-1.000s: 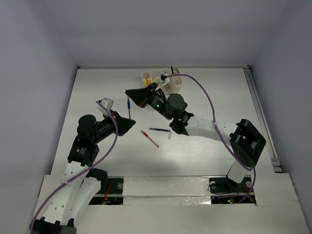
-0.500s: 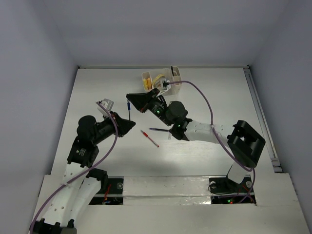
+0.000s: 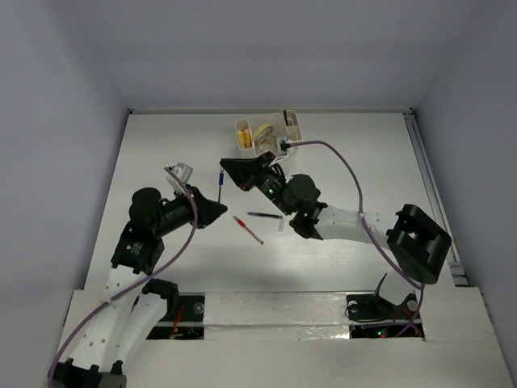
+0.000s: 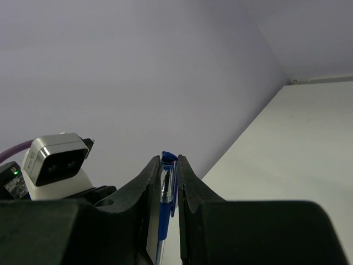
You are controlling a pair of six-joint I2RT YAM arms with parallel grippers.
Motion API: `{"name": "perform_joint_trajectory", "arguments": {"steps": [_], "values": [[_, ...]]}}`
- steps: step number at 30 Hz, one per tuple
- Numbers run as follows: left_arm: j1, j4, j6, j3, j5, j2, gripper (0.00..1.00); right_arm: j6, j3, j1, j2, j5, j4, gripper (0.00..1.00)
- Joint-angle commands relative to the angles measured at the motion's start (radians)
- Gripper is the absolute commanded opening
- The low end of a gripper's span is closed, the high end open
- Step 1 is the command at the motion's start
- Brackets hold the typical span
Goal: Sort the stationery into containers
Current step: Close the pen cap on the pen.
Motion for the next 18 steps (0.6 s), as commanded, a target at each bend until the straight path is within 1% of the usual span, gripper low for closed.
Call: {"name": "perform_joint_trajectory", "arguments": {"steps": [1, 6, 11, 16, 18], "values": [[0.017, 0.151, 0.007, 0.126, -0.065, 0.015, 0.00, -0.077, -0.064, 0.043, -0.035, -0.064, -0.136, 0.00], [0.017, 0.178, -0.005, 0.179, -0.042, 0.049, 0.00, -0.112, -0.120, 0.066, -0.069, -0.080, -0.222, 0.00], [0.017, 0.201, -0.011, 0.203, -0.032, 0.077, 0.00, -0.103, -0.206, 0.102, -0.098, -0.070, -0.244, 0.00], [0.017, 0.232, -0.030, 0.203, -0.022, 0.100, 0.00, -0.101, -0.240, 0.204, -0.087, -0.049, -0.253, 0.00], [0.017, 0.244, -0.038, 0.199, -0.016, 0.103, 0.00, -0.088, -0.252, 0.214, -0.087, -0.054, -0.253, 0.00]]}}
